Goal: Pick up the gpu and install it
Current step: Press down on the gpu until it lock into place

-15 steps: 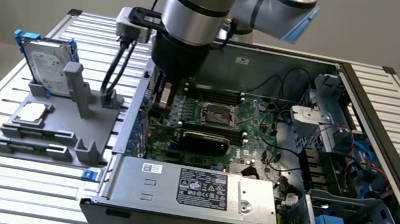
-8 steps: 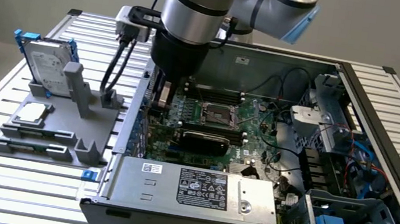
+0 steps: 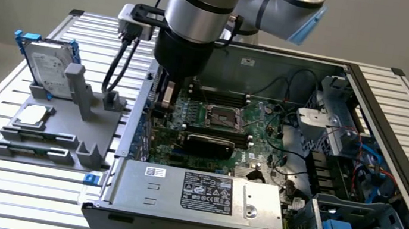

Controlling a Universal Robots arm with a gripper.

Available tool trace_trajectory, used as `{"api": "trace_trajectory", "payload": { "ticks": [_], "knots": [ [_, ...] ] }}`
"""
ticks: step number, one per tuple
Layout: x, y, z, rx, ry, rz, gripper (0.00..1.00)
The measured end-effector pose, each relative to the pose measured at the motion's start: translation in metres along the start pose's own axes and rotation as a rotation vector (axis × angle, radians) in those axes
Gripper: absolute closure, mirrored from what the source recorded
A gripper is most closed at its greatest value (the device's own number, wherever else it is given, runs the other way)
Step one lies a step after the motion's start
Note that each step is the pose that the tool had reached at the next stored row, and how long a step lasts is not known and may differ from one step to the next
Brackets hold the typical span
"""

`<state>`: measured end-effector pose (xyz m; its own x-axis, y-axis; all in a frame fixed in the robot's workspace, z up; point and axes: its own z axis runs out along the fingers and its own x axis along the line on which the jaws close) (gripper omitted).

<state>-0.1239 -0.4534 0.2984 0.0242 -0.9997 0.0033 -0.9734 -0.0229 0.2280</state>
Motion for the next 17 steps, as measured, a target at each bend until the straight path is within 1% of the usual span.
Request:
{"api": "trace_trajectory", "payload": {
  "ticks": [8,15,17],
  "knots": [
    [-0.0003,0.0,-0.0003,-0.0001,0.0028,0.002,0.89],
    [-0.0014,0.001,0.0,-0.0001,0.0018,0.01,0.89],
    [-0.0017,0.0011,-0.0001,-0.0002,0.0024,0.012,0.89]
  ]
}}
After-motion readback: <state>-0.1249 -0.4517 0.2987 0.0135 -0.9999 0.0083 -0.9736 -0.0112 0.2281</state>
